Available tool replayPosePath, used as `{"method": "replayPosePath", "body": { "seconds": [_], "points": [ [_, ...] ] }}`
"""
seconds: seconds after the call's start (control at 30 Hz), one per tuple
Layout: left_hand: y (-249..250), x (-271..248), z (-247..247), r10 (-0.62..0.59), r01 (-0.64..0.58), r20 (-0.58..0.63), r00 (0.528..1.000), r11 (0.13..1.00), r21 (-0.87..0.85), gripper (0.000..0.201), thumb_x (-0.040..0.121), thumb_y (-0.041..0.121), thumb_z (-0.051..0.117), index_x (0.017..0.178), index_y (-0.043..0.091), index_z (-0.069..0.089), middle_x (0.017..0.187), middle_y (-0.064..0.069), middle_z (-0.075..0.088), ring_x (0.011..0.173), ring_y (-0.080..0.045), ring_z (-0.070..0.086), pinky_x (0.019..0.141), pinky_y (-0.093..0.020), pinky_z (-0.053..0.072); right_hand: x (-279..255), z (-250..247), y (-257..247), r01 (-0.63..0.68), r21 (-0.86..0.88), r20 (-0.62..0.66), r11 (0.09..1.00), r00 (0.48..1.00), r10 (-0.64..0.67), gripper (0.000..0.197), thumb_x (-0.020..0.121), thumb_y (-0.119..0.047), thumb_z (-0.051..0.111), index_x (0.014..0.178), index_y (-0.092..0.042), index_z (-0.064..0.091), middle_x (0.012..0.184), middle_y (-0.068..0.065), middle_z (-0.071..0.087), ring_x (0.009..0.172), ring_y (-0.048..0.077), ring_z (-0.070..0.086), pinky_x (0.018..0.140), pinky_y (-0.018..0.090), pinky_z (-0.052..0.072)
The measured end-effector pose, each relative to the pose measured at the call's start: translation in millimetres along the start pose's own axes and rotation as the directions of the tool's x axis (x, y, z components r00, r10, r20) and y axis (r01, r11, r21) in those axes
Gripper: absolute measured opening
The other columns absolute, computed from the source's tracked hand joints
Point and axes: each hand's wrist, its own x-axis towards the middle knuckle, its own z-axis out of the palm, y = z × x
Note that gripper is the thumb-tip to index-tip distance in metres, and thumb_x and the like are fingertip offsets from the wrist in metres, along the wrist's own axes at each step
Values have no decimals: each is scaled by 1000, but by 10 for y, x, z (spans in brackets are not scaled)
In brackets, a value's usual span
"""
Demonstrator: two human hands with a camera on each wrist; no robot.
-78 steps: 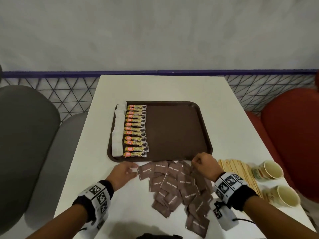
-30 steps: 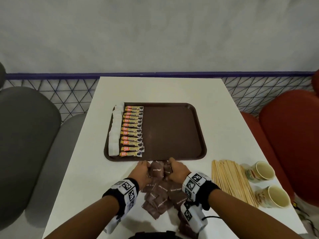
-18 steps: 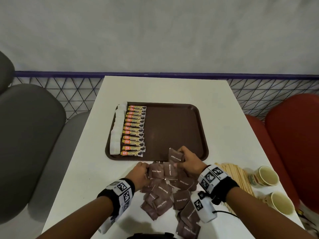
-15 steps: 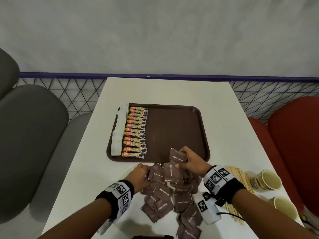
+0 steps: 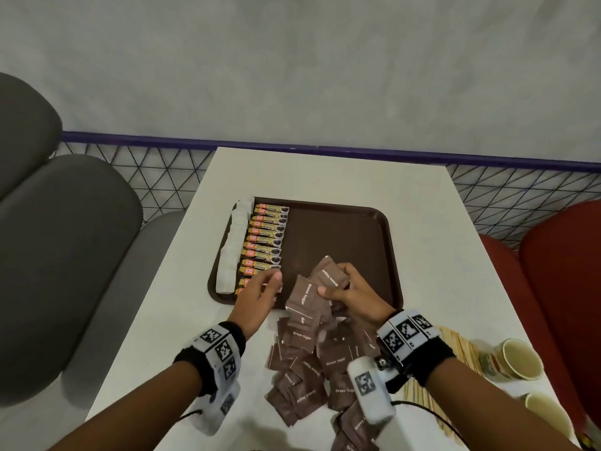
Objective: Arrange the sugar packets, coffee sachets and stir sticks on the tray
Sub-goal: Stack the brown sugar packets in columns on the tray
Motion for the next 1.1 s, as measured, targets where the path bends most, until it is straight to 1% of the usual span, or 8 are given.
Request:
{"method": "replayPosePath", "body": {
  "seconds": [0.1,0.2,0.33,0.57,0.7,0.8,0.93,1.1],
  "points": [
    [150,22,63,-154,193,135,979,918,-348,54,85,60,44,121,22,54,117,-7,63,104,-20,63,86,-39,54,50,167,-53,25,109,-45,994,999,-20,31,83,5,59,100,-15,42,90,3,59,79,15,61,61,24,55],
    [314,-57,73,-186,387,369,911,698,-602,55,84,58,42,106,13,67,88,-11,69,71,-20,65,68,-35,54,99,331,-29,46,141,-69,989,997,-37,35,82,2,61,105,-15,42,96,5,60,86,18,61,77,35,52],
    [316,-61,55,-202,512,490,848,554,-657,55,80,47,54,118,8,62,98,-18,70,86,-27,68,92,-58,45,101,473,-2,20,215,-54,976,999,-8,34,86,0,58,110,-17,40,97,5,61,82,16,64,72,34,53],
    [286,-25,40,-241,559,519,820,535,-634,32,86,26,55,112,8,61,96,-19,70,85,-27,70,66,-46,59,93,543,48,-34,146,-6,989,999,35,28,90,-8,49,116,-17,47,99,5,63,87,14,64,68,25,52],
    [263,49,-40,-252,542,497,830,571,-616,26,90,20,53,112,9,60,97,-18,71,82,-25,71,60,-39,60,145,523,92,-10,-107,-46,994,999,6,30,76,-31,57,106,-35,53,120,2,45,117,17,45,101,39,43],
    [251,96,-94,-250,514,476,843,635,-577,33,85,20,58,117,11,57,102,-18,71,85,-27,70,64,-40,58,205,468,42,31,-203,-68,979,997,-45,23,85,-42,54,107,-36,59,127,-5,42,127,15,34,112,42,30],
    [239,164,-151,-256,487,452,854,696,-527,42,81,19,64,122,13,56,109,-20,68,87,-29,69,64,-40,57,317,356,-83,135,-339,34,931,991,-132,23,80,-40,63,102,-45,56,119,6,48,119,21,48,103,38,43],
    [230,235,-191,-255,485,449,856,694,-532,34,84,15,62,118,14,57,104,-17,70,82,-27,69,56,-35,58,499,237,-262,139,-273,241,952,968,-72,33,84,3,59,116,-4,54,96,3,62,81,1,64,72,16,52]
  ]
}}
